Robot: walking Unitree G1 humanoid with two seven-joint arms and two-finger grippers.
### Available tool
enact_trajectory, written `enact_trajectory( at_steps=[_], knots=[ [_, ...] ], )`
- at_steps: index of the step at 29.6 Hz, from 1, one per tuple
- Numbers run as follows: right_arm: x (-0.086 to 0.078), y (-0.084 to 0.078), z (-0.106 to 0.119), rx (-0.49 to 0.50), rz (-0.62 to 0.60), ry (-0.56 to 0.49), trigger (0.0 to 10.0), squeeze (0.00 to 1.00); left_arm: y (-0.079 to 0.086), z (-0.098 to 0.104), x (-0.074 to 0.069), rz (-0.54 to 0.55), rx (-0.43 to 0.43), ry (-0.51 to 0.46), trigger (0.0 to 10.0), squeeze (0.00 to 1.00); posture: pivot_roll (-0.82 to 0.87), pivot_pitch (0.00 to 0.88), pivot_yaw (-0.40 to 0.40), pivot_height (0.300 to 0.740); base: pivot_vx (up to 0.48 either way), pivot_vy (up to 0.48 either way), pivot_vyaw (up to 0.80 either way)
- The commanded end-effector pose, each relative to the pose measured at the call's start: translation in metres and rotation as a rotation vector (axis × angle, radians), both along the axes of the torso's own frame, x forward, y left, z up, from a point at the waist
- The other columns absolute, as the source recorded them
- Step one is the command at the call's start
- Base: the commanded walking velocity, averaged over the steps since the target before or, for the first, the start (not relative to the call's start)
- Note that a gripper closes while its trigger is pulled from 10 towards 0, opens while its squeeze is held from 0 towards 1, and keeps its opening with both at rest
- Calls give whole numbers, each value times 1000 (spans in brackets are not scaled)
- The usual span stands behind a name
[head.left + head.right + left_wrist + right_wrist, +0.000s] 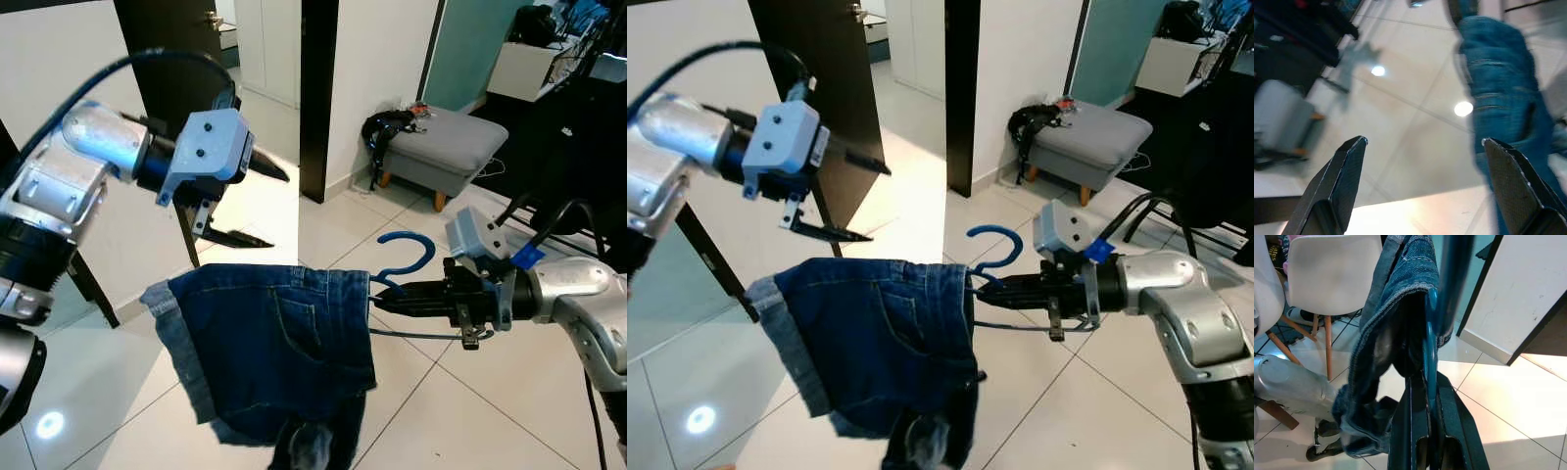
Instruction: Hang hanger
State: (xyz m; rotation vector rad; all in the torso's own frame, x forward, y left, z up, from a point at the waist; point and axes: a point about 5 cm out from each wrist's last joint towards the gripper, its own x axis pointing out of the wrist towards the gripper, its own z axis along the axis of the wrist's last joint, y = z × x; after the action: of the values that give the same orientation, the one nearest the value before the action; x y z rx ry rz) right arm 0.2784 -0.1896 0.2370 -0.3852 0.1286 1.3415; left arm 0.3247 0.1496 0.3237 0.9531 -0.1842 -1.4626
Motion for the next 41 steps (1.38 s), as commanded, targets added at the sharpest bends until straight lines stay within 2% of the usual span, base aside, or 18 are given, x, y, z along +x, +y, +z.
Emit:
enact_trajectory(
  at_steps=[1,4,5,12,18,19,20,21,22,23,24,25,30,34,41],
  knots=[
    [-1,3,15,31,13,-68,10000,0,2,-7,-2,12,24,70,10000,0,22,47,19,740,0,0,0],
    [0,4,13,23,6,-72,10000,0,-1,-10,-1,67,-21,183,10000,0,22,47,16,740,0,0,0],
    [0,4,13,23,7,-72,10000,0,-1,-12,-1,71,-10,206,10000,0,22,47,16,740,0,0,0],
    [1,6,12,22,7,-77,10000,0,-4,-21,-5,74,21,271,10000,0,20,46,15,740,0,0,0],
    [3,8,13,27,0,-92,10000,0,-14,-35,-12,69,56,346,9843,0,16,43,16,740,0,0,0],
    [3,9,14,30,0,-96,10000,0,-16,-39,-13,75,74,347,9176,0,16,43,16,740,0,0,0],
    [3,9,14,31,0,-100,10000,0,-17,-42,-13,79,88,345,6588,0,16,43,16,740,0,0,0],
    [3,9,14,31,0,-100,10000,0,-17,-42,-13,79,88,345,6588,0,16,43,16,740,0,0,0],
    [3,10,15,32,1,-103,10000,0,-19,-45,-13,90,107,334,4118,0,14,42,16,740,0,0,0],
    [3,10,15,32,1,-103,10000,0,-19,-45,-13,90,107,334,4118,0,14,42,16,740,0,0,0],
    [3,10,15,33,1,-105,10000,0,-20,-47,-13,99,120,327,1490,0,14,41,15,740,0,0,0],
    [3,11,16,38,9,-108,10000,0,-24,-51,-12,112,125,306,0,0,13,37,16,740,0,0,0],
    [3,13,17,42,16,-109,10000,0,-24,-57,-5,164,149,246,0,0,13,35,15,740,0,0,0],
    [3,14,16,41,17,-111,10000,0,-23,-58,-4,181,149,247,0,0,11,34,16,740,0,0,0],
    [4,14,17,47,4,-125,10000,0,-16,-51,-1,223,172,196,0,0,12,34,16,740,0,0,0]
  ],
)
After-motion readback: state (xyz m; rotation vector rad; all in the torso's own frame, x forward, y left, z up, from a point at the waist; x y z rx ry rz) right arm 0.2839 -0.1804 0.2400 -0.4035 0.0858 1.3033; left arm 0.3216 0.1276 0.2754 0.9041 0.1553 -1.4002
